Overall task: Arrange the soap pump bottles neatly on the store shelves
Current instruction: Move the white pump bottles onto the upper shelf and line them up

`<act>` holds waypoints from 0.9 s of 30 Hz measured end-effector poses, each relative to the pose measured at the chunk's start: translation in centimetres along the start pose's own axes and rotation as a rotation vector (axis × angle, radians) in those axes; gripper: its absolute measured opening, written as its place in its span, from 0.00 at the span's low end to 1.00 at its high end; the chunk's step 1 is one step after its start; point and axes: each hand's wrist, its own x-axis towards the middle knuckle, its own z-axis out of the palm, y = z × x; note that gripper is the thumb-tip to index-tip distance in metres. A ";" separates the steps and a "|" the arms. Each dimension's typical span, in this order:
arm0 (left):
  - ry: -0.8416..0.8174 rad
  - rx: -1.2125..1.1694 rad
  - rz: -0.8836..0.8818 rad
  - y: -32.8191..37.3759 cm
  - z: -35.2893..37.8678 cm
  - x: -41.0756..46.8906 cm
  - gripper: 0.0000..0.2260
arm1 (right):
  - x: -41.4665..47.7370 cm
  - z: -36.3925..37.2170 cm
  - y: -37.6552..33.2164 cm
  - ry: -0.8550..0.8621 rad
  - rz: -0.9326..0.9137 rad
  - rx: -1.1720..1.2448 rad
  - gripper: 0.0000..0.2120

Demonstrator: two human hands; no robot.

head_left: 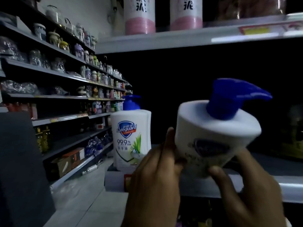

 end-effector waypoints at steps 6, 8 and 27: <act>-0.097 0.019 -0.159 1.3 2.0 2.1 0.32 | 4.2 1.2 2.1 -0.196 -0.032 -0.043 0.19; -0.155 0.030 -0.143 0.6 2.6 2.4 0.31 | 4.5 1.4 3.3 -0.252 0.036 -0.001 0.20; 0.293 0.124 -0.562 -4.6 0.1 -0.8 0.41 | 5.3 4.8 2.3 -0.450 0.363 -0.168 0.27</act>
